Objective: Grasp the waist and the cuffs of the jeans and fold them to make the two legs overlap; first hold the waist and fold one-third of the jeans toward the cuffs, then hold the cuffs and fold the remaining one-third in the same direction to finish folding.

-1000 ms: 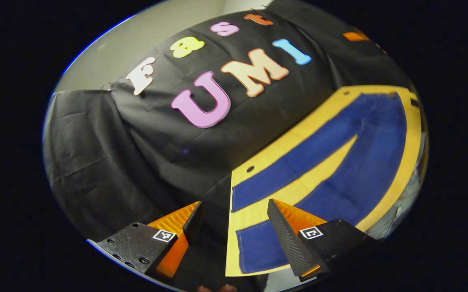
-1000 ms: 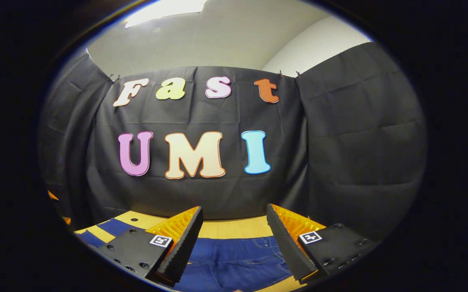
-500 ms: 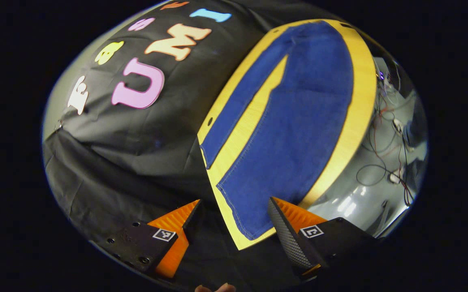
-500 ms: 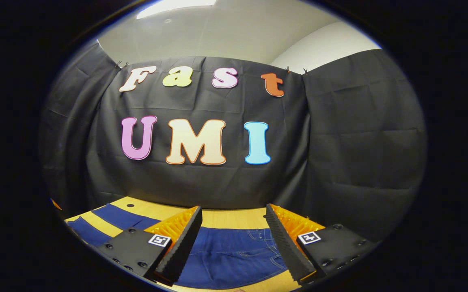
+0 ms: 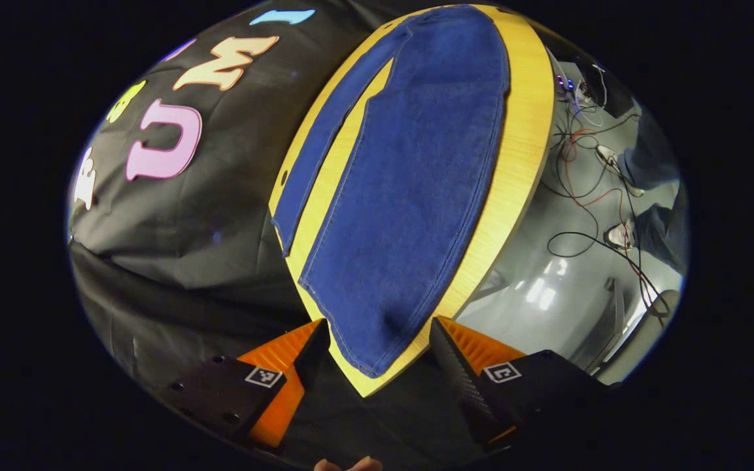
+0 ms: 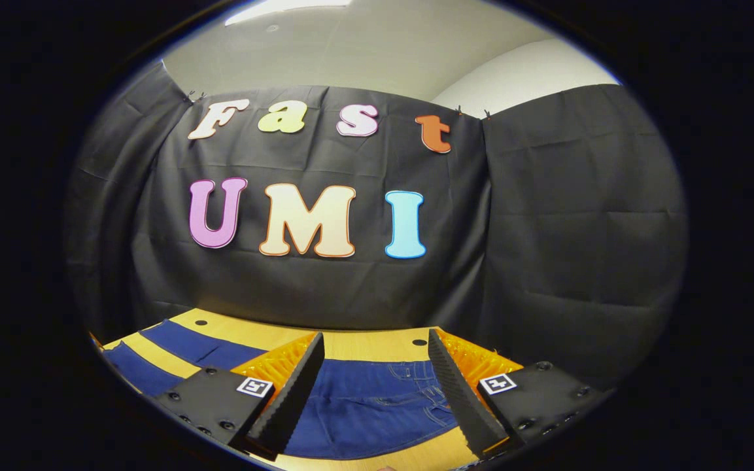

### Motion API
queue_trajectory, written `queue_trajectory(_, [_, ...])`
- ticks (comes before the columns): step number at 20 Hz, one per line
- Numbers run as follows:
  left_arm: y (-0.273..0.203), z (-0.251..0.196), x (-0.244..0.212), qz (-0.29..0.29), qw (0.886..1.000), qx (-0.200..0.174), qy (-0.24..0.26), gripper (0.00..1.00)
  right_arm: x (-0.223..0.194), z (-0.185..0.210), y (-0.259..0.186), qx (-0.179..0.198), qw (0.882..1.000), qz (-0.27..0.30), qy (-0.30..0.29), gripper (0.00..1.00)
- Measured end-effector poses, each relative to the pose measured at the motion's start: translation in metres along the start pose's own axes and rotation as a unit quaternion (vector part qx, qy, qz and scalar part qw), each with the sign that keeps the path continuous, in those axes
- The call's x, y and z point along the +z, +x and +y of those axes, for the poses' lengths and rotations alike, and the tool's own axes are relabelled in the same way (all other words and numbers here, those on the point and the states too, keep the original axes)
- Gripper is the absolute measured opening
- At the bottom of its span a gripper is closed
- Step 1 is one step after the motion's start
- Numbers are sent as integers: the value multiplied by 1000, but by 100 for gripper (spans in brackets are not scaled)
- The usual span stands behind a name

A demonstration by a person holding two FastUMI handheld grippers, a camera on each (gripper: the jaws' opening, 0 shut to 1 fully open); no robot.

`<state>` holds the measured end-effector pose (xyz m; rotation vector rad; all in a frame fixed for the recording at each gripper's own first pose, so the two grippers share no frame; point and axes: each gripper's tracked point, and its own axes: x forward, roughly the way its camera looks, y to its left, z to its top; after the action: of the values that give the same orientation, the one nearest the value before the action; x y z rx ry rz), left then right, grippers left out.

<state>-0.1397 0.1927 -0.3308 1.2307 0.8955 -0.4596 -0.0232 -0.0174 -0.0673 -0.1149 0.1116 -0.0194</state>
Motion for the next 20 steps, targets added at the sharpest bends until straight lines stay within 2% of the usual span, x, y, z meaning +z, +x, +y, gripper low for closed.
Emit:
queue_trajectory(2, [3, 3, 6, -4, 1000, -9, -7, 95, -5, 0, -2, -1, 1000, 6, 1, 99])
queue_trajectory(3, [7, -2, 3, 9, 1000, -22, -18, 100, -5, 0, -2, -4, 1000, 5, 0, 99])
queue_trajectory(5, [13, 1, 9, 3, 1000, -18, 7, 90, -7, 1, -4, -5, 1000, 8, 3, 99])
queue_trajectory(8, [21, 7, 15, -4, 999, -20, 45, 92, -8, -1, -5, -9, 1000, 6, 3, 100])
queue_trajectory(9, [25, 8, 16, -5, 999, -27, 47, 89, -10, -1, -6, -11, 1000, 8, 2, 100])
queue_trajectory(10, [29, 4, 15, -3, 998, -42, 43, 92, -13, -2, -7, -13, 1000, 11, 2, 100])
queue_trajectory(13, [37, -8, 14, 13, 996, -73, 48, 43, -20, -2, -8, -15, 1000, 21, 3, 100])
queue_trajectory(15, [37, -14, 14, 14, 996, -71, 51, 10, -22, -5, -10, -14, 1000, 25, -5, 99])
queue_trajectory(16, [40, -10, 12, 15, 997, -62, 46, 3, -26, -7, -11, -12, 999, 28, -13, 99])
queue_trajectory(17, [42, -10, 15, 12, 998, -58, 38, 1, -29, -9, -11, -8, 999, 31, -25, 99])
queue_trajectory(20, [40, -10, 14, 16, 998, -63, 10, 0, -50, -23, -5, 6, 995, 48, -90, 100])
